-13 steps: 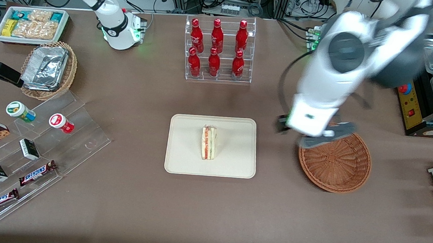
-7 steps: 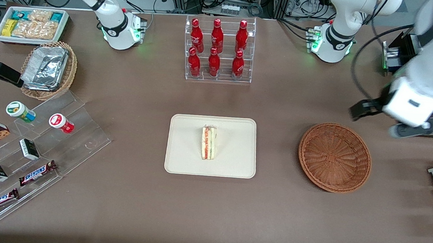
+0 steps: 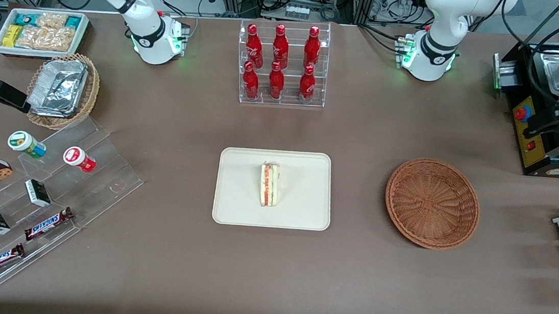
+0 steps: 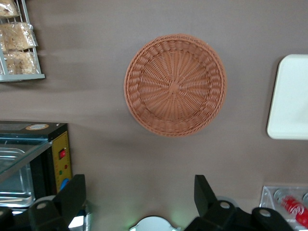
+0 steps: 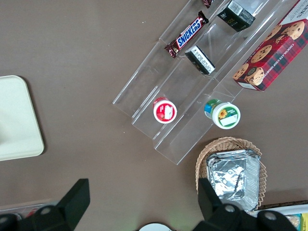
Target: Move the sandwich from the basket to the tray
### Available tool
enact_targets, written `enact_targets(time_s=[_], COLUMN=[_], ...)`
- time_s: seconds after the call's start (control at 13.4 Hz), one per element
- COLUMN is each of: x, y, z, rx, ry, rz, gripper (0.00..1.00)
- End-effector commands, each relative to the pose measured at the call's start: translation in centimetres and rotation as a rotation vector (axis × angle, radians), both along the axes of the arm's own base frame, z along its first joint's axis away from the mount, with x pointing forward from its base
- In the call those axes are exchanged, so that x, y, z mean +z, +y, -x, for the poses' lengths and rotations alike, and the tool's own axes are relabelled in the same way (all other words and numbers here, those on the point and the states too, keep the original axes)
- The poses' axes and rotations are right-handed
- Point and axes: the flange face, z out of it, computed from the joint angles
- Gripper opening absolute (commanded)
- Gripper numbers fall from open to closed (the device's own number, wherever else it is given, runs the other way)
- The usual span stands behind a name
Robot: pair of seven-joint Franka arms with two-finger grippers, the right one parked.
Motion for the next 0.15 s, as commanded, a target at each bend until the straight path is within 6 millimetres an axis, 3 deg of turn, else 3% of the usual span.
enact_targets(time_s=[0.0, 0.07], x=[0.95, 1.32], y=[-0.13, -0.28], z=[0.70, 0.49], rx=[-0.048, -0.058], ry=[0.000, -0.009], rz=[0.016, 0.016], gripper=[0.99, 0.99])
